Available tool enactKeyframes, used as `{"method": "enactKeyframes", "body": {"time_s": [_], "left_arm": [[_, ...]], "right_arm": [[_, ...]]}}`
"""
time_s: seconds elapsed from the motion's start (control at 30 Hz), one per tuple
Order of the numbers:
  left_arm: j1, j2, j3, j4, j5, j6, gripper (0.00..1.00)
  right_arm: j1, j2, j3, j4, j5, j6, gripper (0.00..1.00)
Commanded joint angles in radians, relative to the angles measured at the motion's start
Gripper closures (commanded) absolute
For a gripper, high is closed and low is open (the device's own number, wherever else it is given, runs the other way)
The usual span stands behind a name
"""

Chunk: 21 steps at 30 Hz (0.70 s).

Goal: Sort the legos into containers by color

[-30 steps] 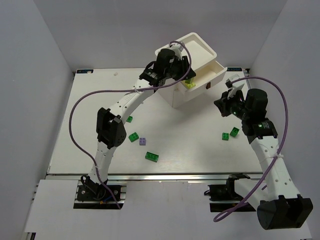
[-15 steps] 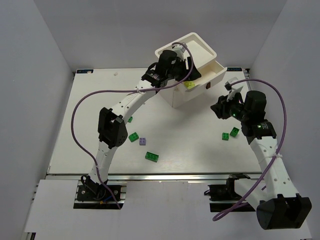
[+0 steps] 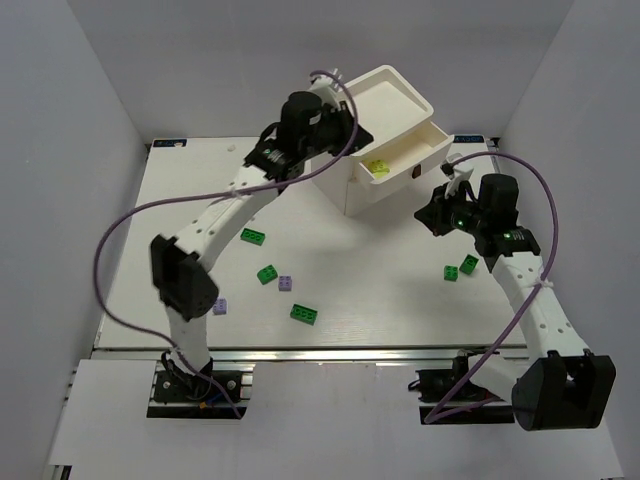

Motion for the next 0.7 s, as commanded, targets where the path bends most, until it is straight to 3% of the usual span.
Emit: {"method": "enactKeyframes", "body": {"time_s": [0.0,0.03,0.17,0.2,0.33,0.47,0.67], "left_arm": [[0.011,-0.278,-0.176,0.007,-0.065,0.057,0.91],[0.011,-0.397,-0.331,0.013,-0.081,0.062,0.89],[0.02,-0.683,-0.695,0.019,-0.183,0.056,0.7],[0.02,-0.732,-0.75,-0.008,-0.25,0.048,0.57],[0.02,-0.932,-0.957,-0.08,-0.357,-0.002,0.29],[0.02,-1.076,-1.103,-0.139,-0.404,-0.057,0.21],[0.02,-1.13,-1.146,-0.186,-0.429,-0.096,0.18]], "right_arm": [[-0.001,0.036,0.059,0.073,0.063,0.055,1.0],[-0.004,0.042,0.059,0.089,0.077,0.081,1.0],[0.004,0.102,0.088,0.13,0.189,0.181,1.0],[0.004,0.141,0.104,0.127,0.238,0.203,1.0],[0.001,0.255,0.2,0.093,0.327,0.302,1.0],[0.005,0.333,0.254,0.115,0.356,0.364,1.0],[0.007,0.473,0.351,0.127,0.349,0.442,1.0]]}}
